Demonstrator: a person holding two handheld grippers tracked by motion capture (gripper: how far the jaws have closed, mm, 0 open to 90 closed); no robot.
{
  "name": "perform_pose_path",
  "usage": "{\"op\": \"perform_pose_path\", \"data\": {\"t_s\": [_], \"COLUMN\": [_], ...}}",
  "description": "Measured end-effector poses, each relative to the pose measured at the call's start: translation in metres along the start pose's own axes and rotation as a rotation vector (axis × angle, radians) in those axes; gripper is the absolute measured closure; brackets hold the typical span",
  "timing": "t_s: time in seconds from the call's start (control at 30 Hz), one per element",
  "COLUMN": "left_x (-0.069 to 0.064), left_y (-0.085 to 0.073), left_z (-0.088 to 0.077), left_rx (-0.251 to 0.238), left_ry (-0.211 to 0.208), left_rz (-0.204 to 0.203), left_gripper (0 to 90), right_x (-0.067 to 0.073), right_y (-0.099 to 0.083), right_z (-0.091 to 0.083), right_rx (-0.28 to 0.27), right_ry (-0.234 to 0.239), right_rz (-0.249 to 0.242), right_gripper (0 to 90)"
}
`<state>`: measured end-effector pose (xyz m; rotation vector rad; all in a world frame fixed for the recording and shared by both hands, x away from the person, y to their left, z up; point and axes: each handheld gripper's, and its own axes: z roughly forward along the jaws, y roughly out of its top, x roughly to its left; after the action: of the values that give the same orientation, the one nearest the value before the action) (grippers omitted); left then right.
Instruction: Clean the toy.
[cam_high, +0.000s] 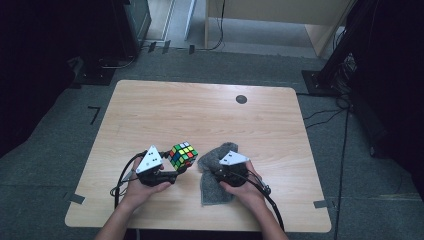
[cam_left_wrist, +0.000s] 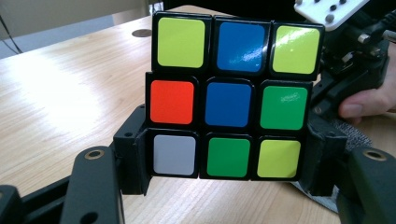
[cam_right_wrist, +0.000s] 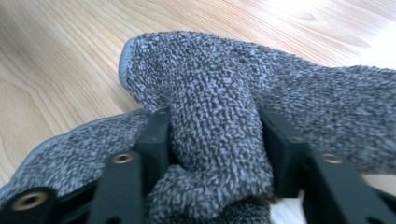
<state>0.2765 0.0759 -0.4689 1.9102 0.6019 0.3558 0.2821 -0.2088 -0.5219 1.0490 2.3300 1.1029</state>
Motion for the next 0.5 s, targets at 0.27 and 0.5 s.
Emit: {"op": "perform_pose_path", "data": {"t_s": [0.27, 0.5], "left_x": [-0.001, -0.006], "left_y": [0.0, -0.002], "left_z": [0.004, 0.006], "left_rx": [-0.001, -0.011], "left_ry": [-0.022, -0.053], "left_rz": [0.001, 0.017], "left_gripper": [34.0, 34.0], "right_x": [-0.006, -0.001], "right_y": [-0.001, 0.024], "right_z": [-0.01, -0.054], "right_rx": [0.004, -0.228], "right_ry": [-0.025, 0.069], "right_rz": [0.09, 0.114], "right_gripper": [74.2, 74.7]}}
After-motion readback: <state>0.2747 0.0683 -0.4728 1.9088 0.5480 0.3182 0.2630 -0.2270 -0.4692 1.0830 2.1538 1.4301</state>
